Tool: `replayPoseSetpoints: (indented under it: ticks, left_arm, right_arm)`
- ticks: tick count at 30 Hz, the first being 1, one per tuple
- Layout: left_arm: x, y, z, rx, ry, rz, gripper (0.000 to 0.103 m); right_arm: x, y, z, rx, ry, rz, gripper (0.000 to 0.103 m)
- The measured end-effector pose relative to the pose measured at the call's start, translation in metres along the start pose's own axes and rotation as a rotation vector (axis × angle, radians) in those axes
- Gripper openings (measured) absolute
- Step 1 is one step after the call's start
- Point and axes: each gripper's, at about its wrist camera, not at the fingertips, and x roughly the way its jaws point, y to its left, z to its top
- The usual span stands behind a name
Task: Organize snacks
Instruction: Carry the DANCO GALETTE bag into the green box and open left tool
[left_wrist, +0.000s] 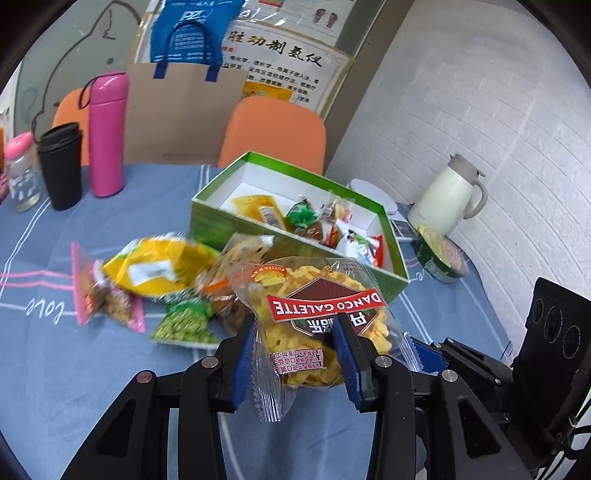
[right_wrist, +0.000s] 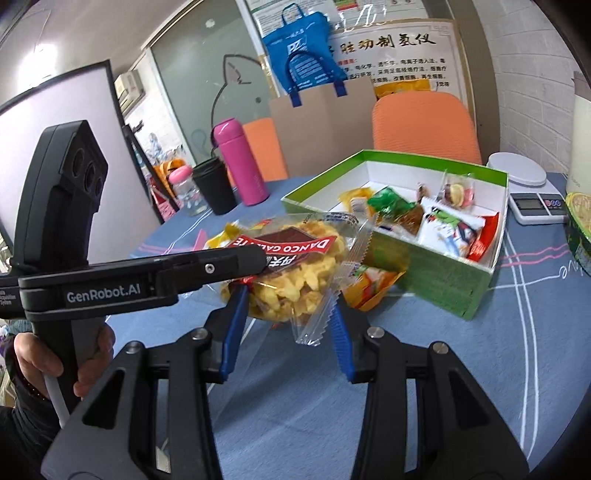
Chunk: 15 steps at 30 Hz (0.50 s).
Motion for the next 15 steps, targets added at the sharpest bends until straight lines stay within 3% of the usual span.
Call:
replayPoseSetpoints:
  ticks: [15]
  left_arm:
    - [0.077,-0.004,0.077,0.0,0.04,-0.036,0.042]
  right_arm:
    - [0.048,-0.056,0.053,0.081,-0.025,-0.041,0.045]
